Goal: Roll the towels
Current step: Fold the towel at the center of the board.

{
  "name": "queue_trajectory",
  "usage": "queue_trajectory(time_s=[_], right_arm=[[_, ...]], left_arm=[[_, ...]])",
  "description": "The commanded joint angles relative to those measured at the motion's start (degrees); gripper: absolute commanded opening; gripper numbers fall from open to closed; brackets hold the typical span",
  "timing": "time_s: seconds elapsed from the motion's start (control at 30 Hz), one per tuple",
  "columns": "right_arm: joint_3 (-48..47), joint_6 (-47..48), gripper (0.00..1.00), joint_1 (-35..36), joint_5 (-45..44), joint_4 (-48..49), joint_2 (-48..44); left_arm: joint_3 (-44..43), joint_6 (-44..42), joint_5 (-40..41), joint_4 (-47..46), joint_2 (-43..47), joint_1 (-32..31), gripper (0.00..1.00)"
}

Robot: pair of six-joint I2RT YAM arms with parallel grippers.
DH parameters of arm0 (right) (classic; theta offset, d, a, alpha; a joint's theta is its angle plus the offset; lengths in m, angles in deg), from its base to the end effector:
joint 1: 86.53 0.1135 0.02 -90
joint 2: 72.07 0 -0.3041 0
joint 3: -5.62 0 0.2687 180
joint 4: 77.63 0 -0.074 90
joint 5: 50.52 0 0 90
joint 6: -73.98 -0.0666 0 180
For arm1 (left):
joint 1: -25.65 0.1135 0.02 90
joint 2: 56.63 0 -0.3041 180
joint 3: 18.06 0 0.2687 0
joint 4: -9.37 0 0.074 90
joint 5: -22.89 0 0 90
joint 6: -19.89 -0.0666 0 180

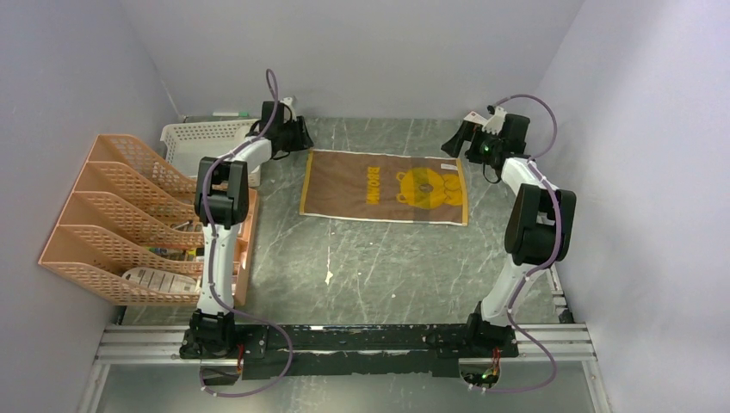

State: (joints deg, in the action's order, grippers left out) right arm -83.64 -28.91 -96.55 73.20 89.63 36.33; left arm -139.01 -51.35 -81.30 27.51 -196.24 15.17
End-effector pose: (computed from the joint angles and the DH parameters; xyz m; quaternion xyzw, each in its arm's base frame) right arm 0.4788 -0.0471 0.2456 0.0281 0.8479 0.2651 0.4584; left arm 0.6039 -0.1283 0.1416 -0.0089 0.8890 -0.2190 0.4021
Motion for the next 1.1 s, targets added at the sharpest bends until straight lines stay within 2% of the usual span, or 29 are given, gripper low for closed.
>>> queue_trajectory(time_s=[0.0, 0.07, 0.37, 0.63, 0.93, 1.07], right_arm=[[0.5, 1.1, 1.00, -0.3, -0.7, -0.7, 0.9], [0.6, 1.3, 1.00, -0.3, -1.0, -0.8, 1.0], [0.6, 1.7, 1.00, -0.3, -1.1, -1.7, -0.3], [1.2, 2.4, 1.00, -0.3, -2.8, -2.7, -1.9], [1.5, 2.7, 1.00, -0.3, -3.4, -3.4, -3.7], [1.8, 2.7, 1.00, -0.3, -5.1, -3.9, -4.9]], left_arm=[[-2.9, -2.5, 0.5, 4.5, -2.8, -0.2, 0.50], [-2.2, -3.3, 0.9, 4.7, -2.7, -0.7, 0.49], [0.2, -5.8, 4.4, 5.7, -1.6, -3.8, 0.55], [1.3, -4.4, 13.3, 8.9, -1.1, -4.4, 0.46], [2.2, -5.1, 14.3, 9.2, -1.3, -7.1, 0.48], [1.7, -4.7, 16.2, 10.2, -2.8, -7.8, 0.46]])
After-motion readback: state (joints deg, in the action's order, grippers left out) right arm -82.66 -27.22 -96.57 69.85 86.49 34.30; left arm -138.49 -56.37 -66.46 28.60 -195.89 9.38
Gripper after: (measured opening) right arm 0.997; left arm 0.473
